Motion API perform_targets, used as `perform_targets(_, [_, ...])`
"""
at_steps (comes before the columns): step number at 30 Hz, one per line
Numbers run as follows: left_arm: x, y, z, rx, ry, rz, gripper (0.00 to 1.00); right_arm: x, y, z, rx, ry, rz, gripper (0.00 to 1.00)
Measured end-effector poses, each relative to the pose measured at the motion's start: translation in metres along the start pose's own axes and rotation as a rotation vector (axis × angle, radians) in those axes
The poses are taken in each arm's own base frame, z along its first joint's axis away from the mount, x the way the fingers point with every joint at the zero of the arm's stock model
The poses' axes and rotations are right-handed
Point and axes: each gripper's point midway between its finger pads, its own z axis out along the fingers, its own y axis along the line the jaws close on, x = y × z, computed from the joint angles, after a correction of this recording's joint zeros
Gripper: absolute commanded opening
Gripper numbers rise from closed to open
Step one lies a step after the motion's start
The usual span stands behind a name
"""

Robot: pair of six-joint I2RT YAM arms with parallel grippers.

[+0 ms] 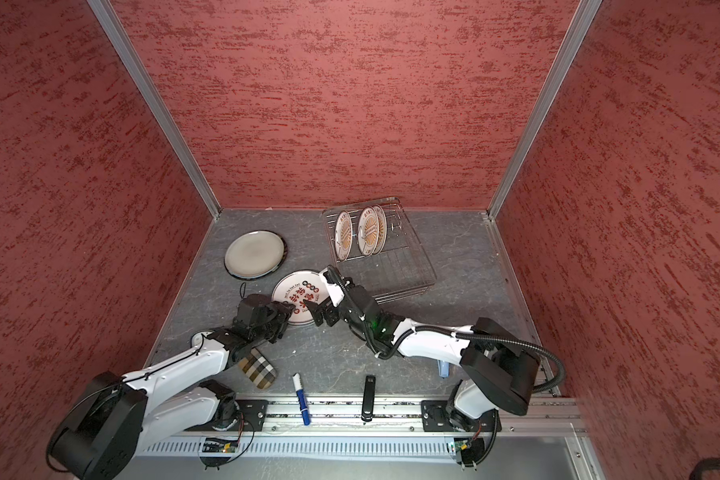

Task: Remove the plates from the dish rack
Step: 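Lower the lettered plate flat onto the stack with the left gripper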

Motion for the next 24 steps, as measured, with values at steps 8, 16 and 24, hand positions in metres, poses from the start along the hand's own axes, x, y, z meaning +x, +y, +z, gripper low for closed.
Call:
perform_targets(8, [0.0, -0.007, -0.006, 0.03, -0.002, 0.001, 0.54, 0.0, 0.0, 0.0, 0.001, -0.001, 0.0, 0.99])
perform_targets(16, [-0.001, -0.01, -0.008, 0.04, -0.003, 0.001, 0.55, -0.001, -0.002, 0.0, 0.009, -0.006, 0.0, 0.99])
perform_targets(24, [0.0, -0.004, -0.008, 0.027, 0.001, 0.001, 0.54, -0.005, -0.002, -0.003, 0.013, -0.018, 0.002, 0.99])
